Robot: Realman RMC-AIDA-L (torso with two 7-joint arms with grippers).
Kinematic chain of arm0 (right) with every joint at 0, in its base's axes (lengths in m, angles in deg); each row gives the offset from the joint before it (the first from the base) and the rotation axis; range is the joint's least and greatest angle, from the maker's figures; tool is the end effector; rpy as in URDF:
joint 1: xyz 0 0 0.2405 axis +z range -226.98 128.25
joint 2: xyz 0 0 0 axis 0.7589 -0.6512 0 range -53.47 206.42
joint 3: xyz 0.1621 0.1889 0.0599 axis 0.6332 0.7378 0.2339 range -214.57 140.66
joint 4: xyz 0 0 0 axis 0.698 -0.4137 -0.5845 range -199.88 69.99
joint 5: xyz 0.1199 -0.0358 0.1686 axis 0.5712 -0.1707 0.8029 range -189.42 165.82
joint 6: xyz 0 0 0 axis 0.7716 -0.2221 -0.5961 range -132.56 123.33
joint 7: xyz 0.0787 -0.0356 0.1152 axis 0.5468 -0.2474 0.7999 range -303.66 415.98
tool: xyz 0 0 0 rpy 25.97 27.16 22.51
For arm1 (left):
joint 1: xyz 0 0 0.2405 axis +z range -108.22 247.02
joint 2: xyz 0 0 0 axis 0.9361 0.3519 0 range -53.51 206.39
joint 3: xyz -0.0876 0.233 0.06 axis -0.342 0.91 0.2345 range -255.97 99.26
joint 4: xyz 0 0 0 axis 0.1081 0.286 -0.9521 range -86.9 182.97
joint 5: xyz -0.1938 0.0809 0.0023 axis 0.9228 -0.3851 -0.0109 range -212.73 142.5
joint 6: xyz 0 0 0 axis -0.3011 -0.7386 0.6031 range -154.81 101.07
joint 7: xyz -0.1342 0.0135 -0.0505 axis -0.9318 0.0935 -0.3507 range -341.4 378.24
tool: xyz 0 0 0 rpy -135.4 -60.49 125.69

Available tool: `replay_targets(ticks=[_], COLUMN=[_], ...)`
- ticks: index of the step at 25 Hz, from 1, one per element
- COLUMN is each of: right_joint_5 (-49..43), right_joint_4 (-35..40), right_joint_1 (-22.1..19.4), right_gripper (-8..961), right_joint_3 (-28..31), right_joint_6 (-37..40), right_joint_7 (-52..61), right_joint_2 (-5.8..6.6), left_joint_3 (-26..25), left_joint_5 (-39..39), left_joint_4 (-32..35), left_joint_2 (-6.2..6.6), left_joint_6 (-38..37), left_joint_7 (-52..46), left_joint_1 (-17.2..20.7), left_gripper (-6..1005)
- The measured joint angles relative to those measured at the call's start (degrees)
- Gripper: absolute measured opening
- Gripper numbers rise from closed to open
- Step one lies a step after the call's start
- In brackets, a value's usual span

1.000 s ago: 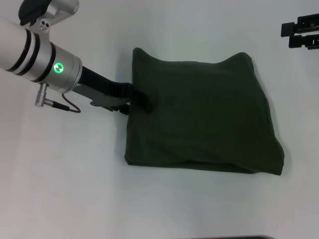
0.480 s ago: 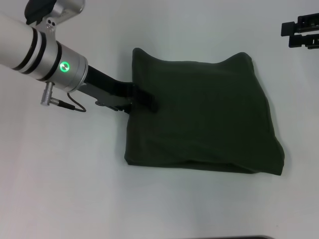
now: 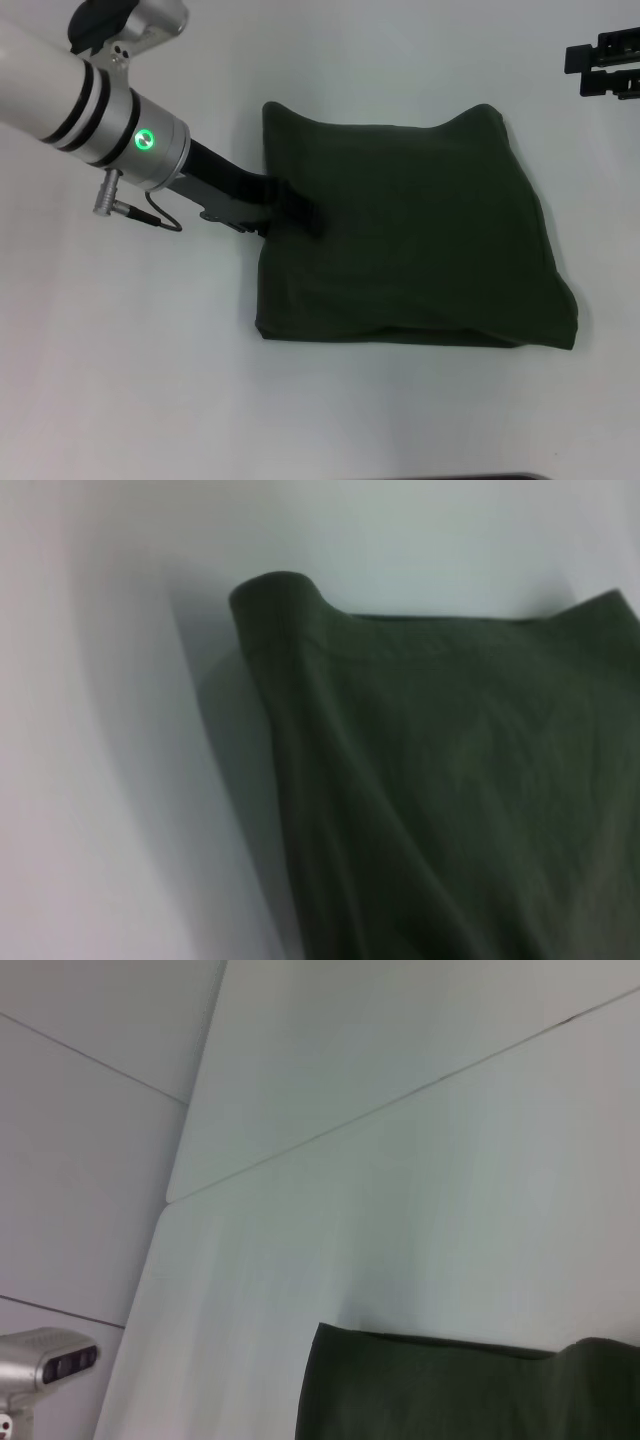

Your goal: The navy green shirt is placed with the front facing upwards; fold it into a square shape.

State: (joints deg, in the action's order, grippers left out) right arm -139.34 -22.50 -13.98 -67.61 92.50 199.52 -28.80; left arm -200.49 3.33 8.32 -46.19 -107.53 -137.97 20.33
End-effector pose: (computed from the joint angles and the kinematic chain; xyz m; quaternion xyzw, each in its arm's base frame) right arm 0.2830 0.3615 0.1188 -0.7425 0.6354 0.1920 0.0901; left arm -0.1889 0.3717 -0.0673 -0.8013 -0.5945 0.0484 0.0466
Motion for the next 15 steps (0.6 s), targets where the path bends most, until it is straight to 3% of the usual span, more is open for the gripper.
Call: replay_targets(ticks=[3,9,15], right_joint_5=[0.1,0.2,0.2], right_joint_4=[0.0,0.0,0.0], right_joint_1=[-0.1,-0.1,-0.1], right_gripper=[597,598,596], right_joint_3=[0.0,0.1,0.2], right_joint_6=[0.2,0.2,0.3], right_joint_7=[0.0,0.3,0.4], right_joint_2=[0.06,0.08,0.08], left_joint_3=[0.2,0.2,-0.2], left_joint_5=[-0.8,-1.4,-1.2], left_joint_4=[1.7,1.2,1.0], left_joint_2=[0.5,0.1,0.29], left_joint_6=[0.0,0.1,0.0], left_joint_7=[0.5,0.4,0.4], left_joint_1=[-1.3,-1.4,-1.3], left_gripper=[570,555,300])
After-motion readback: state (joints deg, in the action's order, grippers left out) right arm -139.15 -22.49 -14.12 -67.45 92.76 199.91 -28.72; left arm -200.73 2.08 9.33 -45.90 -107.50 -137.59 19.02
